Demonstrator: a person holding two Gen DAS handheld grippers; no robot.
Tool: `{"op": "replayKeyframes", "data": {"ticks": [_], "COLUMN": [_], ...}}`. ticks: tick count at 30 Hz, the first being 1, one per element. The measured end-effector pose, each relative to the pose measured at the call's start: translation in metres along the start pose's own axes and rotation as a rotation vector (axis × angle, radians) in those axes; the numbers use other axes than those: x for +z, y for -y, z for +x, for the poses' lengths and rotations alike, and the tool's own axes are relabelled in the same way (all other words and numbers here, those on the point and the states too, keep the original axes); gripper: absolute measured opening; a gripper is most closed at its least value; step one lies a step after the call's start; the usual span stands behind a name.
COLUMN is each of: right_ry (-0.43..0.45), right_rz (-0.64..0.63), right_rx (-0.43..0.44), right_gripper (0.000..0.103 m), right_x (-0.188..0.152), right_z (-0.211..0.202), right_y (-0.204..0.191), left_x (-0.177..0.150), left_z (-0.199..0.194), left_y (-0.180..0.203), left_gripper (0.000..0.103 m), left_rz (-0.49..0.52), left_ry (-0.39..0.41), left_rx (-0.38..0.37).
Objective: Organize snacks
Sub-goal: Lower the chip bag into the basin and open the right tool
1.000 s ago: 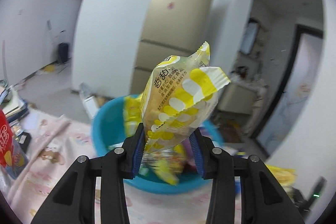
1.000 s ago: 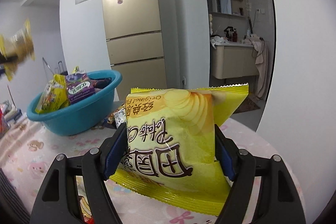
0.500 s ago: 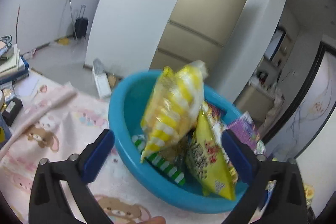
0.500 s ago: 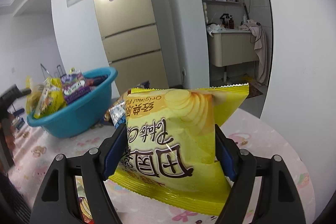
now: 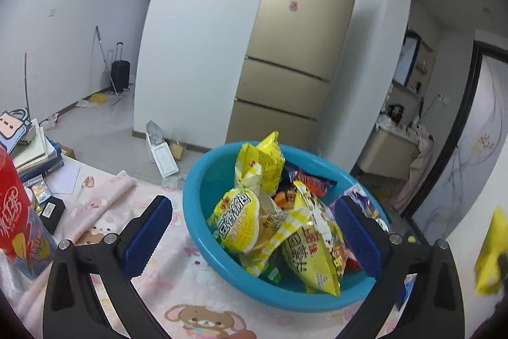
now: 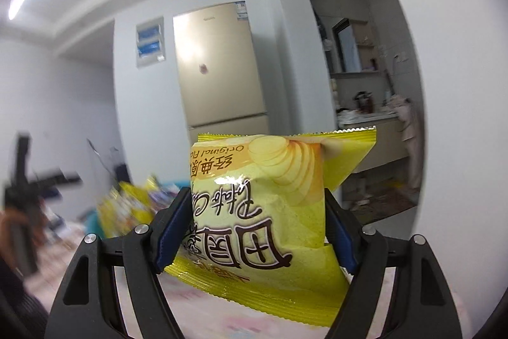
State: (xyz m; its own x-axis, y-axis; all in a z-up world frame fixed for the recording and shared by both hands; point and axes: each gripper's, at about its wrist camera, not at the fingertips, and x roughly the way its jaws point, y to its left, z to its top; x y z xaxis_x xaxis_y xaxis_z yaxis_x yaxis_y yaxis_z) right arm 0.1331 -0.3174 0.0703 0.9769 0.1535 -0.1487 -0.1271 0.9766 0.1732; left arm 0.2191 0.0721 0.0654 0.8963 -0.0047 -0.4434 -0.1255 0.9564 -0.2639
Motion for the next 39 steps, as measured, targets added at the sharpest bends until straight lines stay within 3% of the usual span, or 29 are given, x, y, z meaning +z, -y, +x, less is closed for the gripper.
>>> {"op": "replayKeyframes", "data": {"ticks": [3, 6, 10, 13, 15, 18, 20, 24, 26, 29, 32, 34, 36, 39], "right_ry": [-0.021, -0.092, -0.323, -0.466, -0.485, -0.502, -0.502, -0.477, -0.466, -0.528, -0.612, -0.65, -0.649, -0.58], "right_rz": [0.01, -0.001, -0.08, -0.078, -0.088, -0.132, -0.121, 0.143, 0.216, 0.149, 0.135, 0.143, 0.161, 0.208], "right_rx": [0.054, 0.16, 0.241, 0.242, 0.24, 0.148, 0.134, 0.22, 0.254, 0.182, 0.237, 0.271, 0.279, 0.305], "right_gripper": [0.077, 0.077, 0.077, 0.077, 0.077, 0.077, 0.077, 0.077, 0.078, 0.08, 0.1, 0.103, 0.103, 0.103], "right_x": [0.029, 0.058, 0.063, 0.047, 0.035, 0.027, 0.027, 0.032, 0.03, 0.016, 0.001, -0.004, -0.001, 0.011], "right_z": [0.024, 0.066, 0.151, 0.204, 0.227, 0.259, 0.273, 0.292, 0.301, 0.32, 0.324, 0.323, 0.316, 0.289], "right_y": [-0.021, -0.053, -0.111, -0.14, -0.153, -0.163, -0.163, -0.136, -0.131, -0.143, -0.15, -0.153, -0.148, -0.14], "left_x": [0.0, 0.003, 0.005, 0.003, 0.0, -0.002, -0.004, -0.007, -0.009, -0.012, -0.015, -0.015, -0.015, -0.012], "left_z": [0.003, 0.002, 0.001, 0.004, 0.006, 0.013, 0.016, 0.019, 0.022, 0.027, 0.028, 0.027, 0.027, 0.023], "left_y": [-0.003, -0.013, -0.026, -0.043, -0.056, -0.066, -0.067, -0.051, -0.039, -0.018, -0.001, 0.006, 0.009, 0.011], "left_gripper": [0.103, 0.103, 0.103, 0.103, 0.103, 0.103, 0.103, 0.103, 0.103, 0.103, 0.103, 0.103, 0.103, 0.103], "left_rz": [-0.021, -0.084, -0.125, -0.185, -0.248, -0.312, -0.32, -0.256, -0.202, -0.117, -0.03, -0.002, -0.005, -0.014], "left_ry": [-0.099, -0.133, -0.134, -0.159, -0.175, -0.21, -0.218, -0.214, -0.22, -0.238, -0.234, -0.226, -0.235, -0.234], "left_rx": [-0.032, -0.106, -0.062, -0.038, -0.059, -0.087, -0.09, -0.008, -0.007, -0.023, -0.017, -0.02, -0.049, -0.104]}}
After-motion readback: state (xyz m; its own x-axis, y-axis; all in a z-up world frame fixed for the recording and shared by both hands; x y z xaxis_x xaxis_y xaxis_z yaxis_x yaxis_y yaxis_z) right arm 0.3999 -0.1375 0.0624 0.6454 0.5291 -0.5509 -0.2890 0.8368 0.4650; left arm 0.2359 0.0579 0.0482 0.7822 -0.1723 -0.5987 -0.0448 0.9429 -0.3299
